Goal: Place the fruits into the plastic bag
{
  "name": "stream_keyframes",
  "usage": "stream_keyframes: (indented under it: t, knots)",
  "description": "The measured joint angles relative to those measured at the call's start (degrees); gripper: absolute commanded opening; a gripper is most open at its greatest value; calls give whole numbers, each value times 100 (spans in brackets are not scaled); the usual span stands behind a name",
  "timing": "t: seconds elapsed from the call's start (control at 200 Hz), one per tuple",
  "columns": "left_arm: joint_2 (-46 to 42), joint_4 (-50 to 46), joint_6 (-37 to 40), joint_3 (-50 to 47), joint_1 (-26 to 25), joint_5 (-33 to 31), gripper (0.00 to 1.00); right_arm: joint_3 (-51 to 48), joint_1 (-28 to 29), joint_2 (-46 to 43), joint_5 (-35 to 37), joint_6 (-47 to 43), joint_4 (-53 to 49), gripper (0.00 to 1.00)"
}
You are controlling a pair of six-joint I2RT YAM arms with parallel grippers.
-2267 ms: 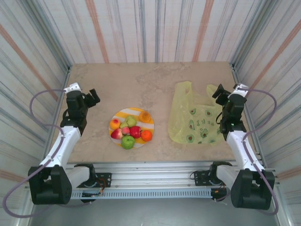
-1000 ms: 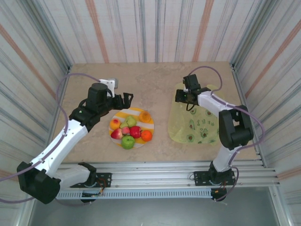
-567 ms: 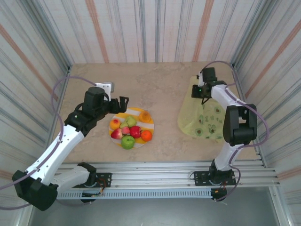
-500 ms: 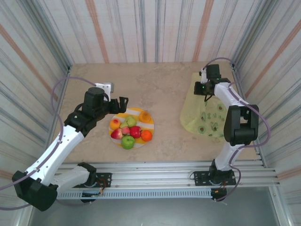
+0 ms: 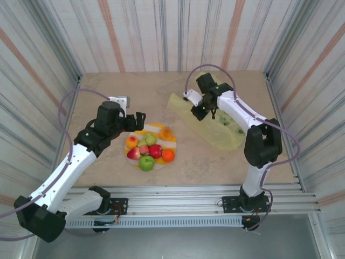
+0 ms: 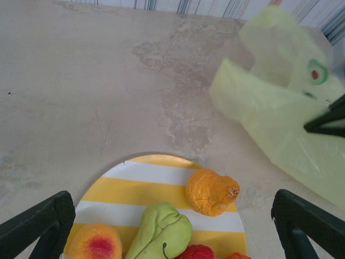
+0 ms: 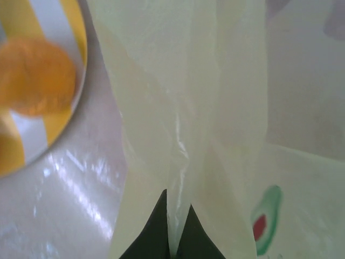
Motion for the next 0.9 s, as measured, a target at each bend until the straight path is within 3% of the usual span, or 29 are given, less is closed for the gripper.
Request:
stream_keyframes:
  t: [0.16, 0.416, 0.596, 0.742, 0.902]
  knots:
    - [22, 7, 2, -31, 0, 11, 99, -804, 186, -487, 649, -111, -424, 11]
    - [190, 33, 42, -31, 0, 118, 99, -1047, 378, -1440, 1526, 326, -962, 58]
    - [219, 66, 42, -28, 0, 162, 99, -1038, 671, -1921, 1464, 710, -741, 80]
    - [225, 151, 42, -26, 0, 181, 99, -1040, 527, -2208, 1259, 1261, -308, 85]
    - [291, 177, 39, -24, 0, 260, 99, -1045, -81, -2374, 981, 2201, 232, 90]
